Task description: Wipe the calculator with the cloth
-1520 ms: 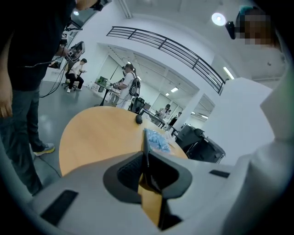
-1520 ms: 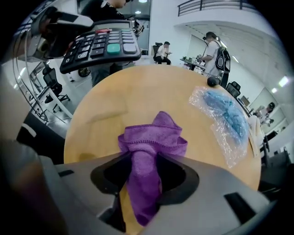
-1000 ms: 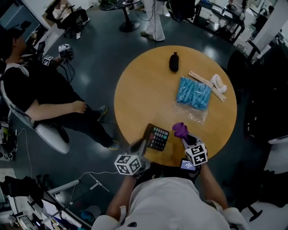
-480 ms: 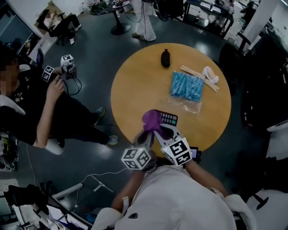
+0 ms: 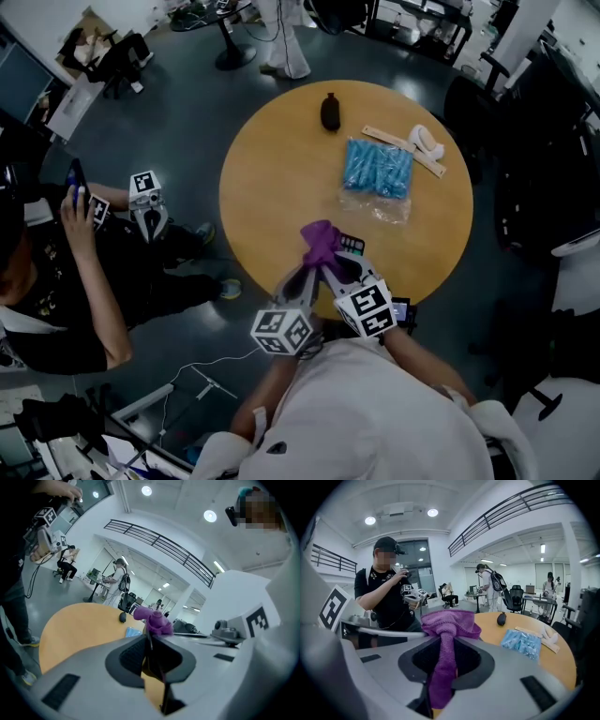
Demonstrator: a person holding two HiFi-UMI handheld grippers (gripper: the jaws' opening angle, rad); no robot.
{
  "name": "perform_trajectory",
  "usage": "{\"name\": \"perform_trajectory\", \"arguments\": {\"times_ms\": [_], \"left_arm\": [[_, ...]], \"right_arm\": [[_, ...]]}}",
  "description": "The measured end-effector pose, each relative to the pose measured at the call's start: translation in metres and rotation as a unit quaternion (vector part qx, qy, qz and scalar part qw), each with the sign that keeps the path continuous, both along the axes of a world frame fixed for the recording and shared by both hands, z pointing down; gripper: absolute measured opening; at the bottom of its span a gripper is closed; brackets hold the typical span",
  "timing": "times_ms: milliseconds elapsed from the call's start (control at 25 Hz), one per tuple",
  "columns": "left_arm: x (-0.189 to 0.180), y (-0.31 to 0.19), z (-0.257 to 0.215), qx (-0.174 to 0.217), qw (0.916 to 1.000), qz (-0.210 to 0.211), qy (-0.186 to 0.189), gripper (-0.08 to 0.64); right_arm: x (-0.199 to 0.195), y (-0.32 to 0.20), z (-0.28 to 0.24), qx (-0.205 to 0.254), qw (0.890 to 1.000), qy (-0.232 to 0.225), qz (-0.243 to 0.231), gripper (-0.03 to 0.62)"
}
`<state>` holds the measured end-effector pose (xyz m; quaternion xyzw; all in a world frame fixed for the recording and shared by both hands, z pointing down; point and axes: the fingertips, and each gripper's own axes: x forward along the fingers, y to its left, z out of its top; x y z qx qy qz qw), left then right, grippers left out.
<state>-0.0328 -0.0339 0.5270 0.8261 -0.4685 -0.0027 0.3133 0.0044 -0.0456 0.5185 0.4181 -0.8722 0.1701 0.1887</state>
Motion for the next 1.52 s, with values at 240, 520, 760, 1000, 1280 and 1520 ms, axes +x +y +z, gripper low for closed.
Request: {"name": "perform_trajectory", "arguments": {"times_ms": [240,520,760,1000,1280,1520], "left_arm": [[0.004,0.008,0.009,-0.015,0.9999,0.001,-0.001,0.046],[0.002,0.006,0.008,-0.002,1.0,-0.007,-0.003,0.046],[0.001,0.005,0.005,0.007,0.9999,-0.007,-0.011,0.048],[-0.012,0.004,0.009,0.007,0.9997,-0.012,-0.022,0.046],[0.009,0.005,0.022,0.012,0.9955,0.046,-0.083,0.046],[0.048,0.008,0.011,0.113,0.9577,0.176,-0.197,0.046]], "right_arm": [[0.016,0.002,0.014,-0.019,0.999,-0.002,0.032,0.083],[0.047,-0.002,0.034,-0.041,0.997,0.003,0.071,0.083],[0.074,-0.002,0.062,-0.078,0.992,-0.002,0.099,0.083],[0.118,0.003,0.098,-0.12,0.983,0.018,0.141,0.083],[0.118,-0.006,0.025,-0.041,0.988,-0.053,0.138,0.083],[0.014,0.022,-0.06,0.066,0.992,0.005,-0.106,0.083]]}}
